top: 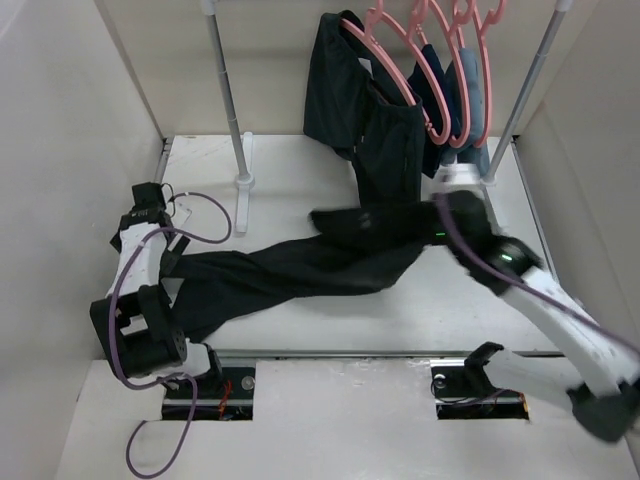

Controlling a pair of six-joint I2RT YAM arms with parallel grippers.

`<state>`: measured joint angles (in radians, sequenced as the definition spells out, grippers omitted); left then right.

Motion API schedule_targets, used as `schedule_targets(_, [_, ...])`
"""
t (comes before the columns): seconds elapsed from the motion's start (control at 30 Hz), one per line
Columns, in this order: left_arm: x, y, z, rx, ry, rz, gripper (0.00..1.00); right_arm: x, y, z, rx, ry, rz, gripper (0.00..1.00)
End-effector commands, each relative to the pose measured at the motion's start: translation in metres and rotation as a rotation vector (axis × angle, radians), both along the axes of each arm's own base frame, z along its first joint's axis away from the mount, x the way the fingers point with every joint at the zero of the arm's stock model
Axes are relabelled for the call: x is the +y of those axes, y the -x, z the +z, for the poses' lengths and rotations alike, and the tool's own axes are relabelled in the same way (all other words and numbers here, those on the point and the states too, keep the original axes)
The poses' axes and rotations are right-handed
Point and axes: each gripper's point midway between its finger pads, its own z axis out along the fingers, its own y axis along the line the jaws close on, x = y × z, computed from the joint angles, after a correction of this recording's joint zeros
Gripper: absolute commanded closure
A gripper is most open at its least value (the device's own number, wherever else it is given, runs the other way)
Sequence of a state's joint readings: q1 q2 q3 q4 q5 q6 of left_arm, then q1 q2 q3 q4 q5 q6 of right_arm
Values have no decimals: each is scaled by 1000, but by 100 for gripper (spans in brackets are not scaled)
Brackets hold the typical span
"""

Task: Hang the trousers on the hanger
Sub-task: Flatten out the trousers at the center of the board.

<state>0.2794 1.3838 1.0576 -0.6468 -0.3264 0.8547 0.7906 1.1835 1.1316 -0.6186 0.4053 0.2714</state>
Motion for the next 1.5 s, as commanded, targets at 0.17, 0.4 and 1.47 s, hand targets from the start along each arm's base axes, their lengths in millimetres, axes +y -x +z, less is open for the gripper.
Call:
schedule_targets(0.17, [-2, 29, -67, 100, -2, 39, 37, -145, 15, 25, -96, -340, -450, 100])
schedule_targets(0.4, [3, 1, -51, -23, 0, 76, 100, -143, -5, 33, -111, -357, -398, 100])
schedule_targets(1.47, [-15, -69, 92, -336, 212, 59, 13, -194, -31, 68, -197, -211, -517, 100])
